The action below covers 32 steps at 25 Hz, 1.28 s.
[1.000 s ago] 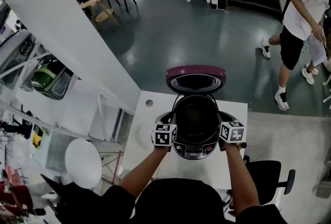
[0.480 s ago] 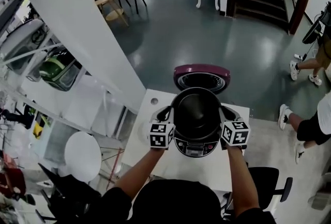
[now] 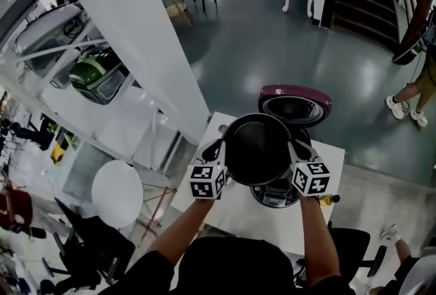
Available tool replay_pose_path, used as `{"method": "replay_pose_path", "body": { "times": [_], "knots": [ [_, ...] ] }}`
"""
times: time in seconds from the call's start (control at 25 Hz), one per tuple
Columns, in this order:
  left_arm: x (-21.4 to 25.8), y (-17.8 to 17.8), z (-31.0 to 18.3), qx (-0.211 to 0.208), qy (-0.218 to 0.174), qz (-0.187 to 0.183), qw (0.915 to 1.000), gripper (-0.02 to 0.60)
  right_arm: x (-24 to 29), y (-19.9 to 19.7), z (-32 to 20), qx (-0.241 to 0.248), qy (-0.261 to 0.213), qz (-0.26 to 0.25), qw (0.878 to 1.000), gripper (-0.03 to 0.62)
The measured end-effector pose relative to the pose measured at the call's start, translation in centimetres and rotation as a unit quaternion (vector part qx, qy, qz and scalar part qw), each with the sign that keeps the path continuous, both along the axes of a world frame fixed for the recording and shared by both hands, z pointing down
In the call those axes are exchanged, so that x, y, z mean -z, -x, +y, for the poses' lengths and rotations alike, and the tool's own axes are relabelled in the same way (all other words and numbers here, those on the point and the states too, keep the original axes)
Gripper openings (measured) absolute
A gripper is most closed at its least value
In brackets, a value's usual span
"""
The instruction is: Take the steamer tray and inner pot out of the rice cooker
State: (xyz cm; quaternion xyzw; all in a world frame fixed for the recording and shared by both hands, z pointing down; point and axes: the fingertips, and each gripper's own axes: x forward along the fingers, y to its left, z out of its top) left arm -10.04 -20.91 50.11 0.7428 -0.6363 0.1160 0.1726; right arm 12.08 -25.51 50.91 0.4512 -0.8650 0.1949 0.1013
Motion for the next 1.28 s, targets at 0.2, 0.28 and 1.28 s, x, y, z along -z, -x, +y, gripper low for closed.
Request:
{"method": "replay_pose_path", "body": {
  "times": [0.2,0.28,1.28],
  "knots": [
    [-0.4,5.3,0.7,0.007,0.005,0.014,0.9999,0.026,-0.1,5.4,0.1,0.014,0.009,0.008,1.000,0.019],
    [-0.8,7.6,1.0,0.012,0.008,0.021,0.9997,0.026,-0.4,7.8,0.1,0.017,0.014,0.013,1.000,0.018],
    [-18.8,22.0,3.3,-0.041,0.152,0.086,0.9838,0.023,-18.4,21.5,5.2,-0.048,0.155,0.130,0.978,0.020]
  ]
}}
